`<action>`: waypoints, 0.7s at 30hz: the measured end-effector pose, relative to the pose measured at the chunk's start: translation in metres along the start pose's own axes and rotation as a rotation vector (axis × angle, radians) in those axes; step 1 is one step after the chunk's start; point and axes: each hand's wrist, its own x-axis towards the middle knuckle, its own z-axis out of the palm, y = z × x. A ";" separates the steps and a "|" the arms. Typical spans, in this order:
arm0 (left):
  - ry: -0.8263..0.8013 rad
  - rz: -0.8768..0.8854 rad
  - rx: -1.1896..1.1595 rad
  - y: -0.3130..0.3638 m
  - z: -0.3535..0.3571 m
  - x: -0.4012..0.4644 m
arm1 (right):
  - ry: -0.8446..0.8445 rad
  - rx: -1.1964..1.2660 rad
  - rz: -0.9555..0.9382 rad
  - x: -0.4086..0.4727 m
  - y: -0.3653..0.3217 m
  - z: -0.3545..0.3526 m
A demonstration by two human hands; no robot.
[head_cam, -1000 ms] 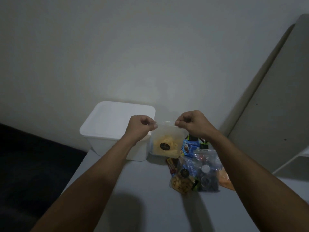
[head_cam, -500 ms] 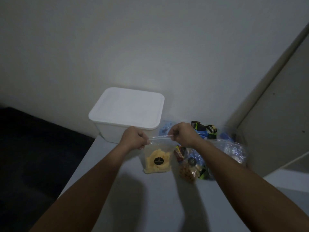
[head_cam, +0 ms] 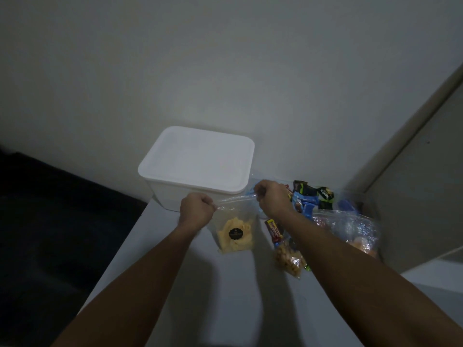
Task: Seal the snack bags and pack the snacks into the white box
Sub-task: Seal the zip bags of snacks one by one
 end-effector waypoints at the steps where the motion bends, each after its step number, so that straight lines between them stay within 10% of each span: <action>1: 0.019 0.000 0.023 0.000 0.001 0.002 | 0.006 0.004 0.009 0.001 0.001 0.000; 11: 0.225 0.346 0.303 0.008 0.021 -0.015 | 0.012 0.036 0.069 0.006 0.027 -0.018; 21: -0.196 0.386 0.273 0.041 0.084 -0.035 | -0.147 -0.298 0.211 -0.013 0.092 -0.077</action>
